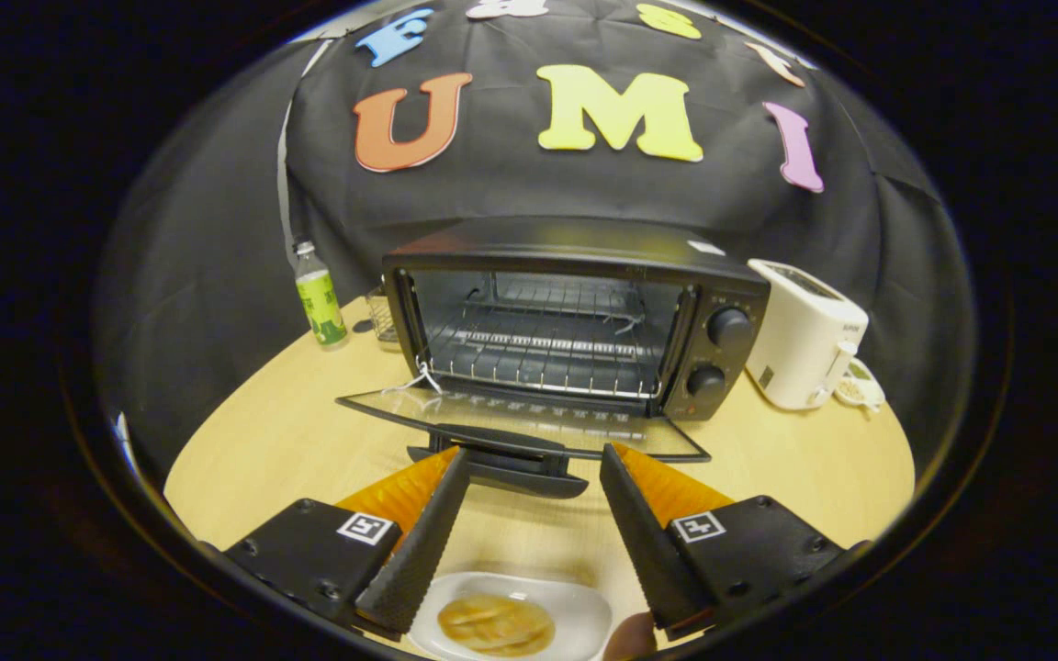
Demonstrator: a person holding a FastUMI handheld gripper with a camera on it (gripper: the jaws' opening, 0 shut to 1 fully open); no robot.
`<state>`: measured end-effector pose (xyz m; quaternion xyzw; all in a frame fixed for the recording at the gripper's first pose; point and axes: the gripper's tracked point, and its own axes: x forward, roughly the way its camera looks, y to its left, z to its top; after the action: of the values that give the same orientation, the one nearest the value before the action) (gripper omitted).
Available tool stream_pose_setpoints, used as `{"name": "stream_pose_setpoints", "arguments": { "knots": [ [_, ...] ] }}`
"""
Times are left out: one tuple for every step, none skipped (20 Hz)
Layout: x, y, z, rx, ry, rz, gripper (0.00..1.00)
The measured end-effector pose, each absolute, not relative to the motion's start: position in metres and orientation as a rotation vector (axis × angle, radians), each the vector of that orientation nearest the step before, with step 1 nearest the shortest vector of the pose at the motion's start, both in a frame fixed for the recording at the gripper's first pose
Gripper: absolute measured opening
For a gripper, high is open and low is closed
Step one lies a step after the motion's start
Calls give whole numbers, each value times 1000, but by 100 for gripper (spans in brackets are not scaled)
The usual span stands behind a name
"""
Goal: Open the toaster oven, put the food inside, and close the toaster oven door.
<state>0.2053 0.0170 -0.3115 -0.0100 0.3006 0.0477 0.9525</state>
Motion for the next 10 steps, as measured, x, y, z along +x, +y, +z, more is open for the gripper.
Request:
{"name": "stream_pose_setpoints", "arguments": {
  "knots": [
    [201,17,-321,-16,648,104,95],
    [196,17,-329,-8,681,110,95],
    [194,17,-334,12,698,116,95],
    [191,16,-336,33,707,119,95],
    [192,16,-337,48,708,122,95],
    [193,16,-337,55,700,117,93],
    [194,15,-339,50,701,115,92],
    [191,16,-343,47,718,113,93],
    [190,15,-348,49,744,112,94],
    [186,14,-353,48,765,109,95]
  ]
}}
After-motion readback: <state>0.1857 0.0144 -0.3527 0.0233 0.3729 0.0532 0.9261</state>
